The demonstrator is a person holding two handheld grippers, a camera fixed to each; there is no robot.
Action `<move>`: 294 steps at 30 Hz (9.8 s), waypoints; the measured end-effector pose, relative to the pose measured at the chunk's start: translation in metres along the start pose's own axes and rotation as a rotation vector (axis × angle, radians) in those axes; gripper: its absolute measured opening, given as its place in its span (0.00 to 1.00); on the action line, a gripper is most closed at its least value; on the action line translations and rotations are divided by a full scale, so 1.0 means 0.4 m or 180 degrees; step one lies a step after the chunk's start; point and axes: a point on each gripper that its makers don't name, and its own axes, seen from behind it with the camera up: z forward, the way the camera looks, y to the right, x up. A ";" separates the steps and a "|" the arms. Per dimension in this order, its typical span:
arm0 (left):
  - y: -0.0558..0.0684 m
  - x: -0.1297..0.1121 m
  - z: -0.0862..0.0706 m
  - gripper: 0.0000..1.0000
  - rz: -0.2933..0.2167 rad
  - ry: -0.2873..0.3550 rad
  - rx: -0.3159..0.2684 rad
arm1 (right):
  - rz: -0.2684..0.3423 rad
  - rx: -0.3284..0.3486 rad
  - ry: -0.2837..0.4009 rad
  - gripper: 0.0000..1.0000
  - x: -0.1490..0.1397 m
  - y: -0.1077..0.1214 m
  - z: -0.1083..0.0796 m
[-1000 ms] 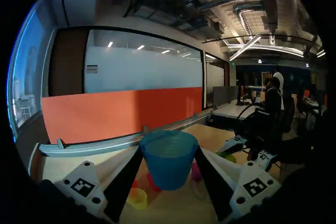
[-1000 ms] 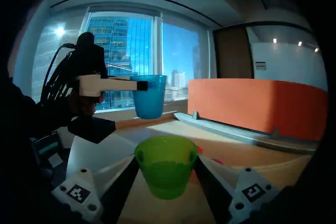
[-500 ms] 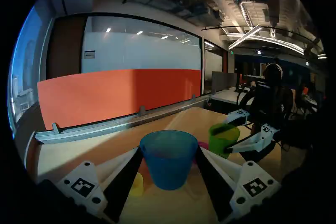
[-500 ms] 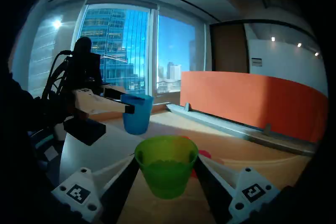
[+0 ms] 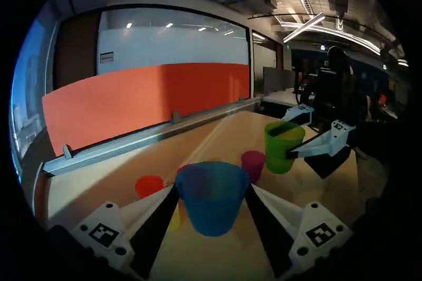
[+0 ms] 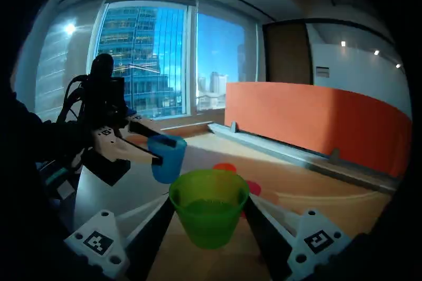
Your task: Pour water
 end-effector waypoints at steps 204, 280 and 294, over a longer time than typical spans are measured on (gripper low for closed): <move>-0.185 -0.127 -0.270 0.96 -0.0674 0.0948 0.2007 | 0.0542 -0.2939 0.0916 0.99 -0.102 0.319 -0.411; -0.265 -0.240 -0.224 0.96 -0.0467 0.1012 0.2240 | 0.0654 -0.2927 0.0926 0.99 -0.036 0.309 -0.356; -0.264 -0.248 -0.214 0.96 -0.0478 0.0962 0.2213 | 0.0663 -0.2913 0.0928 0.99 -0.038 0.304 -0.357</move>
